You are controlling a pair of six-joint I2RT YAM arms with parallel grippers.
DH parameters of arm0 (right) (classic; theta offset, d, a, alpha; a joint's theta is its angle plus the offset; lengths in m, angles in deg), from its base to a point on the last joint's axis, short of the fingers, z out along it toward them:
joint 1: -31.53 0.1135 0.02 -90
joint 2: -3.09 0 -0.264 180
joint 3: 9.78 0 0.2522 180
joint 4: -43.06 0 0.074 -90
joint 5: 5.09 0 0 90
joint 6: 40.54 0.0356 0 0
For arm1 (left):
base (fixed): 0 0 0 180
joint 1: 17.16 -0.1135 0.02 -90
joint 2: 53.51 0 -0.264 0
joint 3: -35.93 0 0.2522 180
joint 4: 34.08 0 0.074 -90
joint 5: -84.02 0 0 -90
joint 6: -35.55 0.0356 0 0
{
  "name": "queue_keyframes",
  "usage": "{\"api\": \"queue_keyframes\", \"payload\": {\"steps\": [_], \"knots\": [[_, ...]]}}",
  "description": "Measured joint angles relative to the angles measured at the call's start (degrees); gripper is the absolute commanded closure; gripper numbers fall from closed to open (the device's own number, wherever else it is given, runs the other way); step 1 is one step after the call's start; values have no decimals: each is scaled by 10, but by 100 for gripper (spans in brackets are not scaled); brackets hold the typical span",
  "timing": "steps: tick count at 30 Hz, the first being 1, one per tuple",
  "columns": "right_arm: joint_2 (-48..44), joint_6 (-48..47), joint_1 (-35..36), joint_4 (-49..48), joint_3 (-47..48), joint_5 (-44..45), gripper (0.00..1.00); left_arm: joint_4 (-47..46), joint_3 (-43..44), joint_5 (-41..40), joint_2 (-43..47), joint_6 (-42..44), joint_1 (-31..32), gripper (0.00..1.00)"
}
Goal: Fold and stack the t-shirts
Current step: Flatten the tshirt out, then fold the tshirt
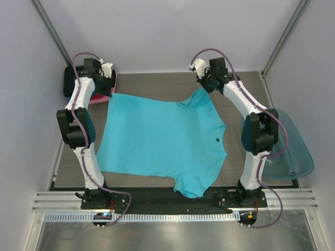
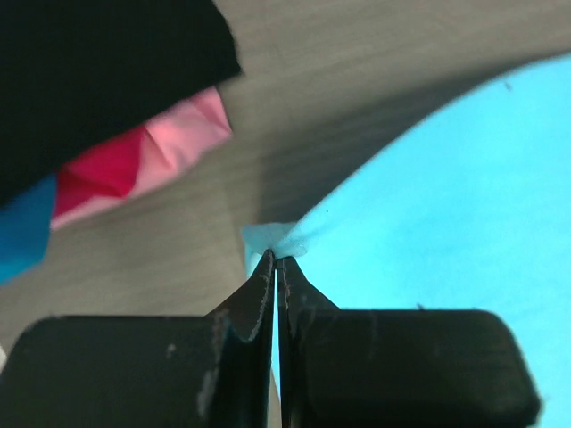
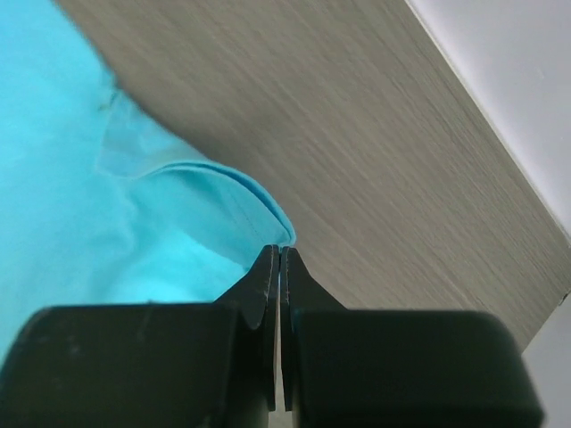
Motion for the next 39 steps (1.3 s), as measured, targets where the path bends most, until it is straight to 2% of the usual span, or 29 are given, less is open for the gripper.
{"api": "queue_keyframes", "payload": {"steps": [3, 10, 18, 23, 28, 33, 39], "knots": [[72, 3, -2, -10, 55, 42, 99, -6, 63, 9, -63, -6, -14, 100], [217, 27, -15, -20, 224, 110, 99, -3, 158, 16, -146, -6, -17, 100], [317, 42, -27, -29, 371, 132, 99, -9, 196, -16, -183, -1, 24, 100], [342, 54, -28, -59, 380, 149, 99, -32, 252, -66, -226, -3, 42, 100], [377, 57, -27, -77, 393, 165, 99, -47, 315, -83, -271, -3, 38, 100], [379, 54, -27, -81, 390, 168, 99, -60, 316, -79, -273, -2, 38, 100], [320, 48, -27, -85, 303, 163, 99, -76, 270, -66, -263, 6, 38, 100]]}}
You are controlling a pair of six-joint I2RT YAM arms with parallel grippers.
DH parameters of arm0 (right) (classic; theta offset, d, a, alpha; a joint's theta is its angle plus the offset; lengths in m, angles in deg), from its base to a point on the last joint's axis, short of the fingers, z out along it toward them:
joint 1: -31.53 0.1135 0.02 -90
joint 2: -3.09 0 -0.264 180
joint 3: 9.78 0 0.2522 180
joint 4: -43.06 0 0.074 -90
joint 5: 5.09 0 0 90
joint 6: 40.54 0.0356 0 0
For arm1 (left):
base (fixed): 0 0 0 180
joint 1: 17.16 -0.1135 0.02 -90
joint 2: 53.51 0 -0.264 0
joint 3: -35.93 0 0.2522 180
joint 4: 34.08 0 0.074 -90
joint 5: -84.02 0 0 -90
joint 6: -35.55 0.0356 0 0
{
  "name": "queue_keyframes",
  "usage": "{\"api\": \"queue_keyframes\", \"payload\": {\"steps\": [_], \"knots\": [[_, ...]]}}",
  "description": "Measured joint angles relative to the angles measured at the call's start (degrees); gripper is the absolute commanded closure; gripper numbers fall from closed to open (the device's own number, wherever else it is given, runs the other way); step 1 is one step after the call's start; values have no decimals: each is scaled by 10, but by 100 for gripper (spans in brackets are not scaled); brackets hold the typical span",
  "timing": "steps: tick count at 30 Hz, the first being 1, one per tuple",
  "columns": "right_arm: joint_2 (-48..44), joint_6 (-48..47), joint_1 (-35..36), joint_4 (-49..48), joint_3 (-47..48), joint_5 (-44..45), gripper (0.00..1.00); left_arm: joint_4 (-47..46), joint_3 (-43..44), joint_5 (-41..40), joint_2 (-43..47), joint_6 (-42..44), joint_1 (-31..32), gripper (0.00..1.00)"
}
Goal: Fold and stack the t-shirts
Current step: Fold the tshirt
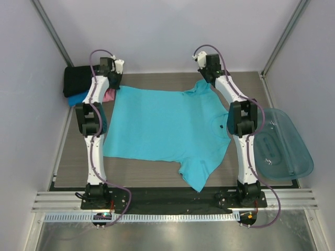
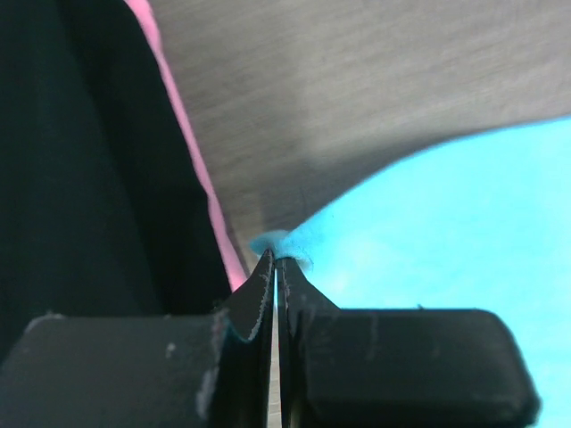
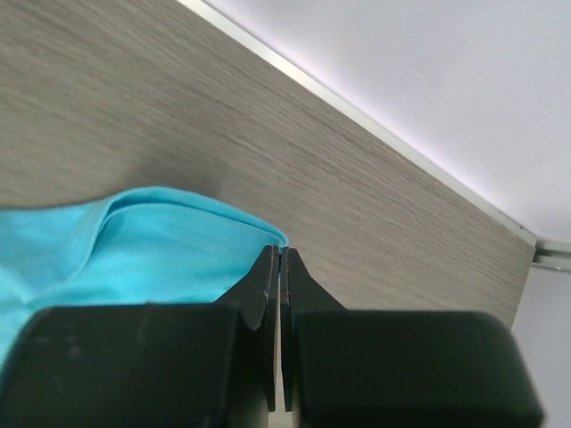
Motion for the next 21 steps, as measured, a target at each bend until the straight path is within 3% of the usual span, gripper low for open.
{"api": "queue_keyframes", "payload": {"steps": [6, 16, 21], "knots": [[-70, 4, 1, 15, -50, -9, 99, -20, -99, 6, 52, 20, 0, 100], [-227, 29, 14, 38, -186, -19, 99, -53, -145, 18, 136, 32, 0, 100], [-284, 38, 23, 52, -262, -21, 99, -80, -212, 21, 180, 49, -2, 100]]}}
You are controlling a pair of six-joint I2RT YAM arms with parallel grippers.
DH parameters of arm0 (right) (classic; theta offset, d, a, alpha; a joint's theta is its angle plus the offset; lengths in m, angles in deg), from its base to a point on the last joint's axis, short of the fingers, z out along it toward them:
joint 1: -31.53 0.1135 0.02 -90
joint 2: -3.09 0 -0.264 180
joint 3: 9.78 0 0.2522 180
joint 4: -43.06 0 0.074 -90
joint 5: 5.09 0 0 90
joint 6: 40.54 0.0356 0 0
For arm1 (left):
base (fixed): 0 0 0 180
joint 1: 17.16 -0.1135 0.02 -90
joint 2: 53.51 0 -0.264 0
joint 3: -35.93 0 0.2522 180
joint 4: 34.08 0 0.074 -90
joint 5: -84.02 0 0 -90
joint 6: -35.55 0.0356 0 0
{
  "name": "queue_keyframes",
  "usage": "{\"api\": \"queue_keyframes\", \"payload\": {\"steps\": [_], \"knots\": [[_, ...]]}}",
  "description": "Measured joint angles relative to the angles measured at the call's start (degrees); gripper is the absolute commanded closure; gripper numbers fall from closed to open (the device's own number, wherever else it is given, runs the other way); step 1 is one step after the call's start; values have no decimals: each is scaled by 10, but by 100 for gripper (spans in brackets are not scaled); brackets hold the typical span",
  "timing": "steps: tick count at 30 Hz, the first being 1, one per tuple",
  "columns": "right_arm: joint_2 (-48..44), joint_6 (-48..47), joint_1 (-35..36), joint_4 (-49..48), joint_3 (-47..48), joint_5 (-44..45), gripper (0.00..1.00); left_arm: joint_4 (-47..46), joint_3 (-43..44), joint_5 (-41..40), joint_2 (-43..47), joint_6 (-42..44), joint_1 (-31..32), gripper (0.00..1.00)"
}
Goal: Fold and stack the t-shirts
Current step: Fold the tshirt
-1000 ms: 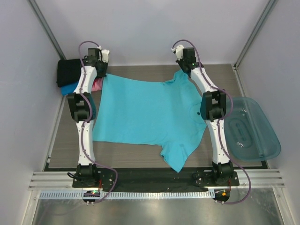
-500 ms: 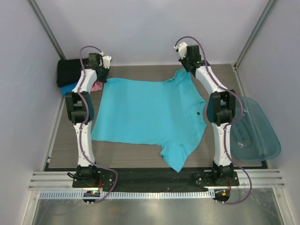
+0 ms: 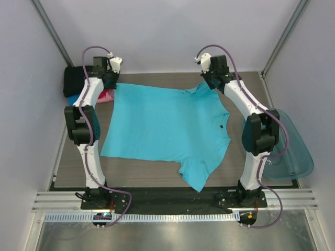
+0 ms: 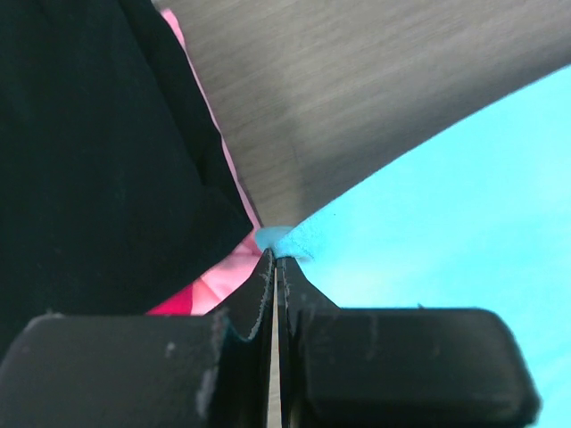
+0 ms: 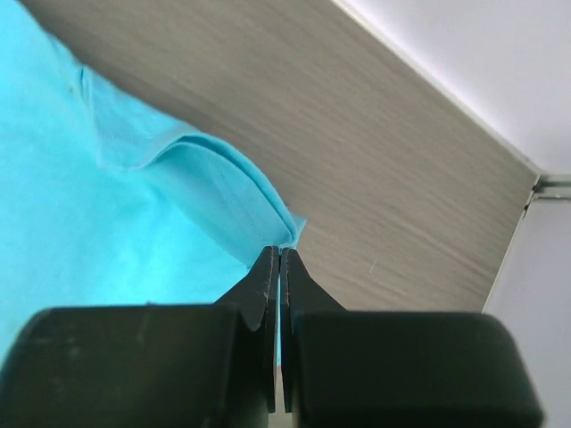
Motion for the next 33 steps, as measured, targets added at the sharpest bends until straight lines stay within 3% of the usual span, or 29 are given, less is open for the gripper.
{"api": "queue_keyframes", "payload": {"steps": [33], "knots": [[-204, 26, 8, 61, -217, -15, 99, -17, -150, 14, 101, 28, -14, 100]]}}
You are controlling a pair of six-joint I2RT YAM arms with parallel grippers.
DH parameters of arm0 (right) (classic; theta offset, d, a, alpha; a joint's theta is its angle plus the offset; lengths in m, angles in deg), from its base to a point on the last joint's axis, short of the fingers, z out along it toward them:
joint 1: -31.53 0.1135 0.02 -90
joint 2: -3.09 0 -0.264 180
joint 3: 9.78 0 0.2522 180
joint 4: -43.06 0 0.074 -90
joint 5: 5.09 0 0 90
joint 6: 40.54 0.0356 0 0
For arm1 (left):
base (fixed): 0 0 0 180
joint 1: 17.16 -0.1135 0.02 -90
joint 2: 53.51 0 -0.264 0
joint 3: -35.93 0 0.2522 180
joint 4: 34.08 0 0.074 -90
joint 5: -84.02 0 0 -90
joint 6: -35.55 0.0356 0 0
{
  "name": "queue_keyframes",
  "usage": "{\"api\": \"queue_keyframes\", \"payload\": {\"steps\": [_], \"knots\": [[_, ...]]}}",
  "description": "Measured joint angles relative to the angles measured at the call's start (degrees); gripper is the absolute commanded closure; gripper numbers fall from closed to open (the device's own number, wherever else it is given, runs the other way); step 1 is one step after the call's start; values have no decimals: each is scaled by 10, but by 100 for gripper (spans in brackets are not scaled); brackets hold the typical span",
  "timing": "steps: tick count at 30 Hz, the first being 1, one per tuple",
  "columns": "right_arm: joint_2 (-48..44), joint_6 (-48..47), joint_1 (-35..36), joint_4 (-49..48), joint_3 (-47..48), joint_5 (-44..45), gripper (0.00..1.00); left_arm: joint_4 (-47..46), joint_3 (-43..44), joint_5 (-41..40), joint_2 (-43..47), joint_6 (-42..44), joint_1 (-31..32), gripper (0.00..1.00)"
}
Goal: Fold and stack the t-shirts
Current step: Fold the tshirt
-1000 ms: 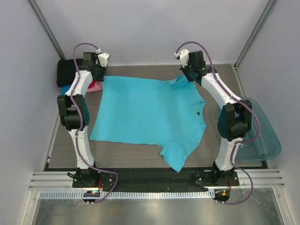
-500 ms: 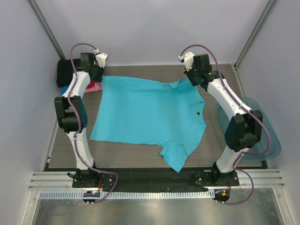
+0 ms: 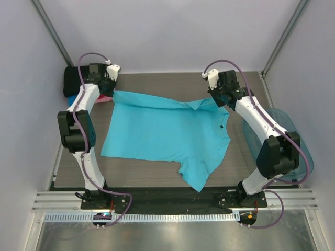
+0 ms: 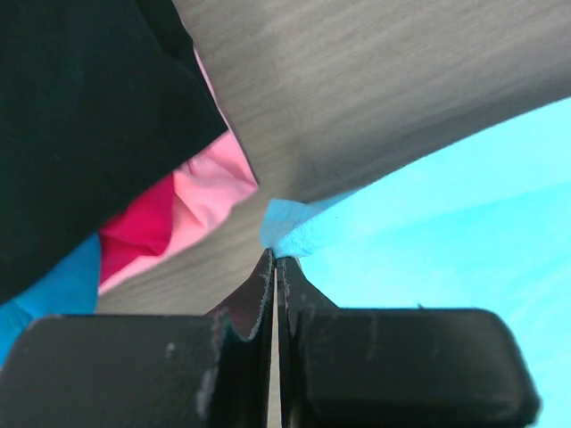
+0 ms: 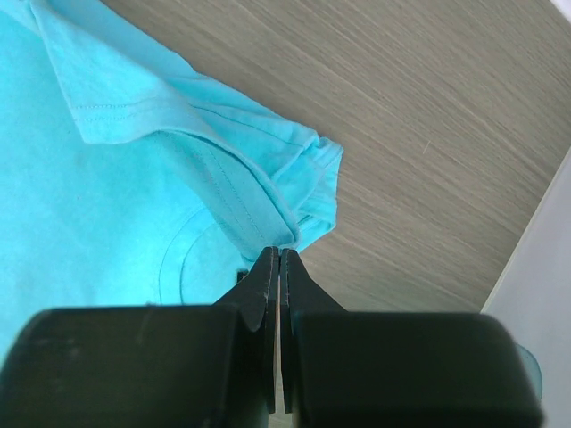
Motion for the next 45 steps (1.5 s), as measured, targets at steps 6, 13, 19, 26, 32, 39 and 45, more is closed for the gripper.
{"api": "queue_keyframes", "payload": {"steps": [6, 13, 19, 26, 32, 39, 45], "knots": [[-47, 7, 0, 18, -39, -16, 99, 0, -59, 0, 44, 7, -4, 100], [-100, 25, 9, 42, -103, -58, 87, 0, -116, 0, 72, 7, -7, 92], [-115, 34, 25, 92, -128, -115, 65, 9, -162, -16, 98, -33, -15, 70], [-143, 46, 18, 75, -127, -115, 64, 7, -124, -13, 163, -76, -42, 66], [-21, 49, -38, 40, -95, -110, 66, 33, 77, 11, -6, -75, -19, 71], [97, 42, -70, 23, -27, -97, 68, 99, 155, 32, -138, -79, -8, 70], [164, 42, -75, 11, 17, -92, 72, 125, 163, 48, -148, -81, -5, 70]]}}
